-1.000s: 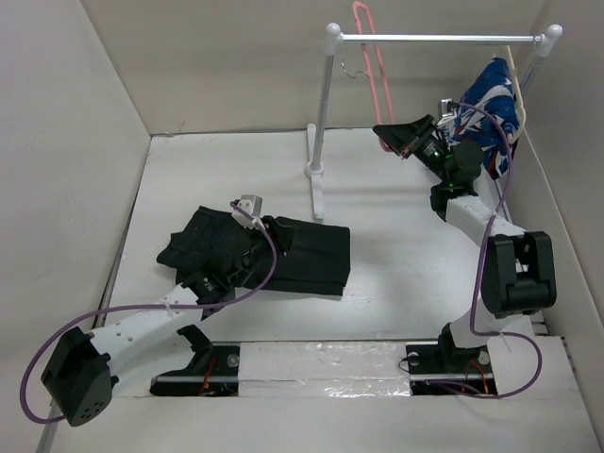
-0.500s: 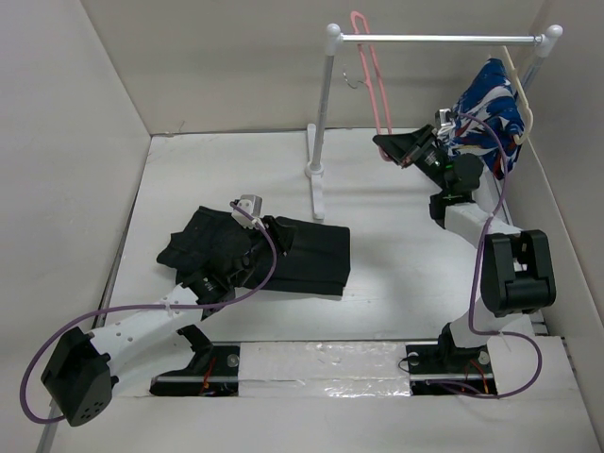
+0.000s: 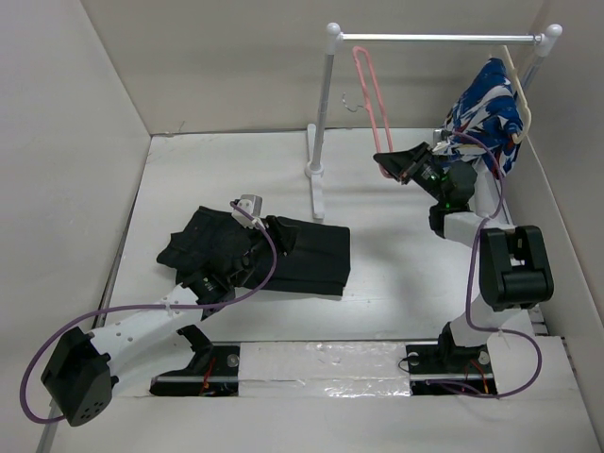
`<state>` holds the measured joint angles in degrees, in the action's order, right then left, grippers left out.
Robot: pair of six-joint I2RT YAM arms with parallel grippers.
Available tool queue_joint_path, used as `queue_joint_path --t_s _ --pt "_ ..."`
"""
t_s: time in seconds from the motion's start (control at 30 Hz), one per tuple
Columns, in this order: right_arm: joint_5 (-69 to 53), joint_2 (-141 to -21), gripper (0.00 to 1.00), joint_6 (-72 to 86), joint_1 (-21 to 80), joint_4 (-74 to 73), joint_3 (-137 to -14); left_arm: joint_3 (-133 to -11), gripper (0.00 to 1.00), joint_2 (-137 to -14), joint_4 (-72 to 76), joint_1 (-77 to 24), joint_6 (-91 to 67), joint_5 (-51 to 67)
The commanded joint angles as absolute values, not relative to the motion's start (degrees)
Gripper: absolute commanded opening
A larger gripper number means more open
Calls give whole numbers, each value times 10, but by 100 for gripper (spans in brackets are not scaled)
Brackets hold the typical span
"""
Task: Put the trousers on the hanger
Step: Pick up the hanger from the clothesline, then flatten out the trousers at the center of the board.
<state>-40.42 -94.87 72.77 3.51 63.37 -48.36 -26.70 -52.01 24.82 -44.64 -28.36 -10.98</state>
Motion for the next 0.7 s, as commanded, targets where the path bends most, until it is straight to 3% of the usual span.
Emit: queue_joint_path --t_s 0.0,0.33,0.67 --pt "-393 -913 0 675 31 650 -460 -262 45 -517 298 -448 -275 -98" --pt "-298 -767 0 541 73 570 -207 -285 56 -575 383 -464 -341 -12" --pt "-198 -651 0 536 190 541 -107 -381 59 -746 424 -588 -373 -98"
